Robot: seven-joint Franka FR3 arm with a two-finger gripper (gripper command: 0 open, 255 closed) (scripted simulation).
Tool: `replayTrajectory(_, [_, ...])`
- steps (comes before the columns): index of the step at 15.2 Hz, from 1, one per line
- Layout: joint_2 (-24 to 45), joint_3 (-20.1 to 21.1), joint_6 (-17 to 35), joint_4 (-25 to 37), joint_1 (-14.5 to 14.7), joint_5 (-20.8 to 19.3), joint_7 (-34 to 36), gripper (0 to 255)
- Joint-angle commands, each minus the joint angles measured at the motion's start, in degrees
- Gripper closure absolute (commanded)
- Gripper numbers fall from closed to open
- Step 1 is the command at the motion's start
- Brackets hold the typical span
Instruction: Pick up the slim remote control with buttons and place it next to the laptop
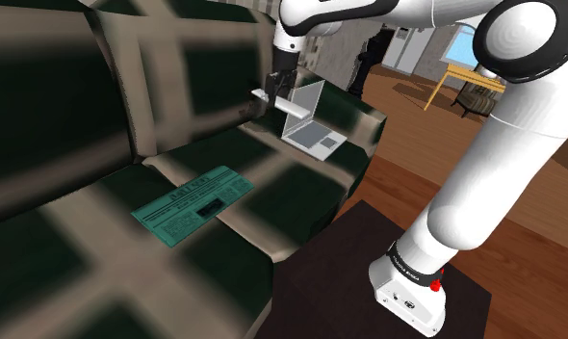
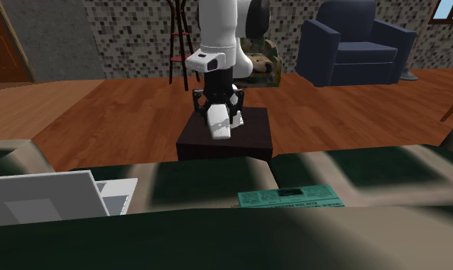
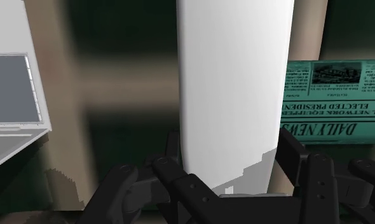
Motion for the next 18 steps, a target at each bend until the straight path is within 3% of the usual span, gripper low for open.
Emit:
replayTrajectory(1, [-0.3, 0.0, -1.6, 1.3, 0.0, 0.0, -0.1, 255])
replayTrajectory(3, [-0.5, 0.0, -2.6, 2.1, 0.0, 0.0, -0.1, 255])
replayTrajectory(11, [-0.4, -4.8, -2.6, 2.5, -5.7, 0.3, -10.6, 255])
replayTrajectory(18, [3.0, -9.2, -3.6, 7.0, -11.2, 0.9, -20.7, 255])
